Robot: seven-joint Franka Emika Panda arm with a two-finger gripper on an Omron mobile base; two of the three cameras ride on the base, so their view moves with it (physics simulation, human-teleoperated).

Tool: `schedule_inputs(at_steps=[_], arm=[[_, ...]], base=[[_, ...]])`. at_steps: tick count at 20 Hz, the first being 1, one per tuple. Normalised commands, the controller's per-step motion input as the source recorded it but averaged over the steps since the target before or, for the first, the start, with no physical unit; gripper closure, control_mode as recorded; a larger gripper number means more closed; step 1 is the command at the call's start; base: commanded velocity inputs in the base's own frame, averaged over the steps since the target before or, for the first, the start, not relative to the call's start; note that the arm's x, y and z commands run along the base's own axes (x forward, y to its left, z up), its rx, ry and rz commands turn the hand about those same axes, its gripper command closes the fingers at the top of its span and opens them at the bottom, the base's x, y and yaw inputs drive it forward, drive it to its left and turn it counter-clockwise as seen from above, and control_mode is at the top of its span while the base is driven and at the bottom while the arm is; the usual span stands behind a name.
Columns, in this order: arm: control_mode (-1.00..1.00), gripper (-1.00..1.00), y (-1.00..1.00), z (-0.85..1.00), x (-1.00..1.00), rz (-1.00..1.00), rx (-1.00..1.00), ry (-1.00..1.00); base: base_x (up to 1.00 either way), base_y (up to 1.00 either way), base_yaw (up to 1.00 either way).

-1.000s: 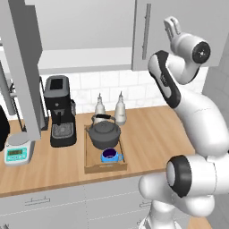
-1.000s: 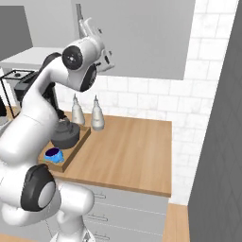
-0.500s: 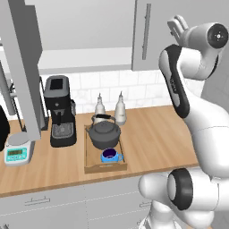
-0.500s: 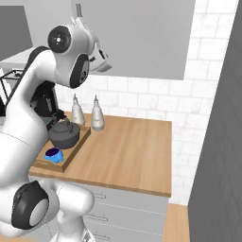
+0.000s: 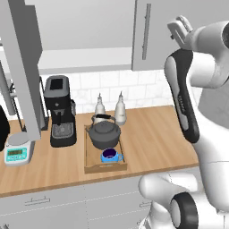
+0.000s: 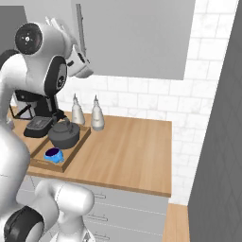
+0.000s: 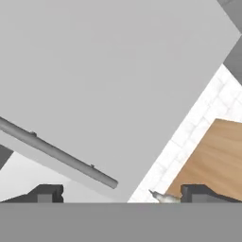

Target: Pick the kettle from the counter and place it on the tray. Then pick the mug from the cabinet and place it on the tray. Then close the cabinet doors.

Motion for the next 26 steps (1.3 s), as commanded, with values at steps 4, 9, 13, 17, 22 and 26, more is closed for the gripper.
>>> schedule_inputs(at_steps=[4, 9, 13, 17, 22, 26], arm=[[-1.0, -1.0, 0.98, -0.27, -0.84, 0.0, -0.05, -0.03], [-1.0, -1.0, 0.79, -0.17, -0.92, 0.0, 0.0, -0.11], [-1.0, -1.0, 0.21, -0.07, -0.52, 0.04, -0.02, -0.01], [-1.0, -1.0, 0.42, -0.21, -0.47, 0.07, -0.02, -0.06], [-1.0, -1.0, 0.41, -0.22, -0.52, 0.01, 0.0, -0.12], [-1.0, -1.0, 0.42, -0.2, -0.62, 0.0, 0.0, -0.12]], base=[[0.0, 0.0, 0.0], [0.0, 0.0, 0.0], [0.0, 0.0, 0.0], [0.0, 0.0, 0.0], [0.0, 0.0, 0.0], [0.0, 0.0, 0.0]])
